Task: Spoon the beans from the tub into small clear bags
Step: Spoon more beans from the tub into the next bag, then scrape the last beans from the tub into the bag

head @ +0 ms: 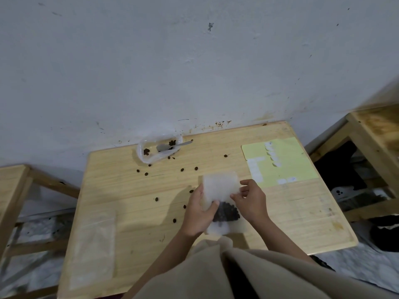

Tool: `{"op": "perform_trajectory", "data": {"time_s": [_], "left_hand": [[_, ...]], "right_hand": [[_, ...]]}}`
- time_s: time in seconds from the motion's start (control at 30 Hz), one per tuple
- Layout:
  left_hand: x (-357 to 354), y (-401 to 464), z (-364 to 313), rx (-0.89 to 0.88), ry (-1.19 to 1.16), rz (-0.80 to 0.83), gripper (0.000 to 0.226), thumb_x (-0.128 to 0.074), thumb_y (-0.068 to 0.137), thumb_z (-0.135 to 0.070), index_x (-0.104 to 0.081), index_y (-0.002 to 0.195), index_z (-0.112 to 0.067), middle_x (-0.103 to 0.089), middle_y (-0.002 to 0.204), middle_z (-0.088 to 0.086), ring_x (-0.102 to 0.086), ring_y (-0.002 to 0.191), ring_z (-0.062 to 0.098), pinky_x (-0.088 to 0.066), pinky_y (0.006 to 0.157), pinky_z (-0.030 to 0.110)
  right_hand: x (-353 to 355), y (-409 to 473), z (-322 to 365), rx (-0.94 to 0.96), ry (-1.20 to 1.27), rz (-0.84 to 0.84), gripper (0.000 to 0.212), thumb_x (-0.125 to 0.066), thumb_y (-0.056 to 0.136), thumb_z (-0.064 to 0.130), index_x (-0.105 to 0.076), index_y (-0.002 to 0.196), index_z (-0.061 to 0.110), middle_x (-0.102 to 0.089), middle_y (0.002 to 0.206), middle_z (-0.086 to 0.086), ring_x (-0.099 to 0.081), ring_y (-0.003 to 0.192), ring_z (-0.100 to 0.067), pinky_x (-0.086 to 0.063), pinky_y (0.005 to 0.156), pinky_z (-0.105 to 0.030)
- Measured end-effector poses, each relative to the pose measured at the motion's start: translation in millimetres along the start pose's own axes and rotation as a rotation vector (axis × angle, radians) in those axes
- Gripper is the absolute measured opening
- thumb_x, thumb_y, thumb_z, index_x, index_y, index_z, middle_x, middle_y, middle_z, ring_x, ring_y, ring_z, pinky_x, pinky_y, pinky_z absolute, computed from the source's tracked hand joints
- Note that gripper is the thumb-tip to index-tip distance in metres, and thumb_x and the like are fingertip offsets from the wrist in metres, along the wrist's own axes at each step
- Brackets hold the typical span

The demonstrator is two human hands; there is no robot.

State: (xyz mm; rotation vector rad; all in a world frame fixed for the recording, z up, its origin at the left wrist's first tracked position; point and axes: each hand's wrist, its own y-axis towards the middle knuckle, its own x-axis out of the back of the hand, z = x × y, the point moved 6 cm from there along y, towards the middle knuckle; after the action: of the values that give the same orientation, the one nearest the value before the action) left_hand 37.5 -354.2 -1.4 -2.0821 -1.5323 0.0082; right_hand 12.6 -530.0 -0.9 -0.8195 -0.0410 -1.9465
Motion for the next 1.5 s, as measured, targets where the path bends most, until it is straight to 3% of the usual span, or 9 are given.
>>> {"op": "perform_trajectory", "data": {"time_s": [0.2, 0.63, 0.77, 0.87, 1.1, 1.23, 1.33, 1.43, 1.5], "left_hand": [[14, 5, 6, -0.022, -0.042, 0.012, 0.067, -0.065, 0.089, -0.024, -0.030, 0.146, -0.025, -0.038, 0.137, -0.013, -0.033, 0.123, 0.000, -0.031, 0.091, 0.012], [162, -13, 53, -0.013, 0.053, -0.278, 0.051, -0.064, 0.090, -0.025, -0.046, 0.138, -0.016, -0.042, 0.145, 0.001, -0.038, 0.135, 0.017, -0.032, 0.111, 0.035], [229, -32, 81, -0.011, 0.175, -0.452, 0.045, -0.070, 0.085, -0.014, -0.056, 0.124, 0.003, -0.054, 0.126, 0.020, -0.051, 0.120, 0.033, -0.038, 0.098, 0.030], [269, -34, 117, 0.005, 0.276, -0.537, 0.047, -0.065, 0.077, -0.029, -0.065, 0.105, 0.010, -0.063, 0.104, 0.029, -0.062, 0.098, 0.046, -0.048, 0.088, 0.046], [295, -32, 178, 0.064, 0.433, -0.371, 0.053, -0.055, 0.069, -0.040, -0.066, 0.089, 0.009, -0.060, 0.097, 0.030, -0.060, 0.086, 0.048, -0.055, 0.075, 0.051], [301, -40, 165, 0.016, 0.487, -0.334, 0.049, -0.054, 0.072, -0.038, -0.064, 0.090, 0.007, -0.058, 0.103, 0.028, -0.055, 0.101, 0.047, -0.050, 0.082, 0.056], [307, -46, 160, 0.029, 0.439, -0.343, 0.049, -0.062, 0.073, -0.034, -0.064, 0.101, 0.007, -0.054, 0.113, 0.026, -0.054, 0.105, 0.041, -0.045, 0.090, 0.041], [315, -46, 161, 0.035, 0.294, -0.384, 0.043, -0.072, 0.080, -0.013, -0.060, 0.117, 0.006, -0.054, 0.117, 0.023, -0.056, 0.103, 0.033, -0.038, 0.084, 0.022], [318, -46, 157, 0.053, 0.121, -0.420, 0.040, -0.069, 0.081, -0.003, -0.059, 0.120, 0.000, -0.056, 0.119, 0.017, -0.057, 0.105, 0.028, -0.040, 0.084, 0.020]], "right_hand": [[-1, -8, 15, 0.117, -0.122, -0.059, 0.043, -0.070, 0.081, 0.016, -0.054, 0.120, 0.009, -0.054, 0.120, -0.009, -0.053, 0.111, -0.021, -0.034, 0.085, -0.019], [-109, -58, 91, 0.264, -0.098, 0.057, 0.027, -0.066, 0.084, 0.013, -0.062, 0.111, 0.009, -0.061, 0.106, -0.002, -0.056, 0.094, -0.010, -0.040, 0.078, -0.020], [-169, -78, 109, 0.231, -0.046, 0.166, 0.025, -0.067, 0.082, 0.014, -0.064, 0.107, 0.010, -0.064, 0.102, -0.001, -0.060, 0.089, -0.011, -0.047, 0.076, -0.022], [-218, -91, 123, 0.186, -0.044, 0.269, 0.027, -0.067, 0.084, 0.016, -0.063, 0.109, 0.008, -0.066, 0.101, -0.003, -0.059, 0.084, -0.011, -0.048, 0.077, -0.022], [-302, -110, 139, 0.130, -0.212, 0.401, 0.026, -0.064, 0.084, 0.022, -0.062, 0.105, 0.006, -0.065, 0.096, -0.009, -0.059, 0.087, -0.021, -0.046, 0.077, -0.027], [-324, -116, 139, 0.060, -0.195, 0.390, 0.021, -0.066, 0.082, 0.020, -0.060, 0.097, 0.007, -0.061, 0.092, -0.007, -0.058, 0.089, -0.022, -0.044, 0.075, -0.028], [-329, -114, 132, -0.066, -0.086, 0.341, 0.024, -0.067, 0.081, 0.017, -0.060, 0.102, 0.008, -0.062, 0.093, -0.005, -0.060, 0.095, -0.022, -0.047, 0.083, -0.029], [-321, -114, 137, -0.088, 0.059, 0.314, 0.005, -0.060, 0.082, 0.007, -0.058, 0.085, 0.011, -0.060, 0.085, -0.002, -0.058, 0.086, -0.020, -0.045, 0.075, -0.026], [-309, -115, 144, -0.092, 0.181, 0.318, 0.014, -0.057, 0.083, 0.000, -0.057, 0.076, 0.012, -0.061, 0.081, -0.003, -0.059, 0.078, -0.020, -0.047, 0.068, -0.025]]}}
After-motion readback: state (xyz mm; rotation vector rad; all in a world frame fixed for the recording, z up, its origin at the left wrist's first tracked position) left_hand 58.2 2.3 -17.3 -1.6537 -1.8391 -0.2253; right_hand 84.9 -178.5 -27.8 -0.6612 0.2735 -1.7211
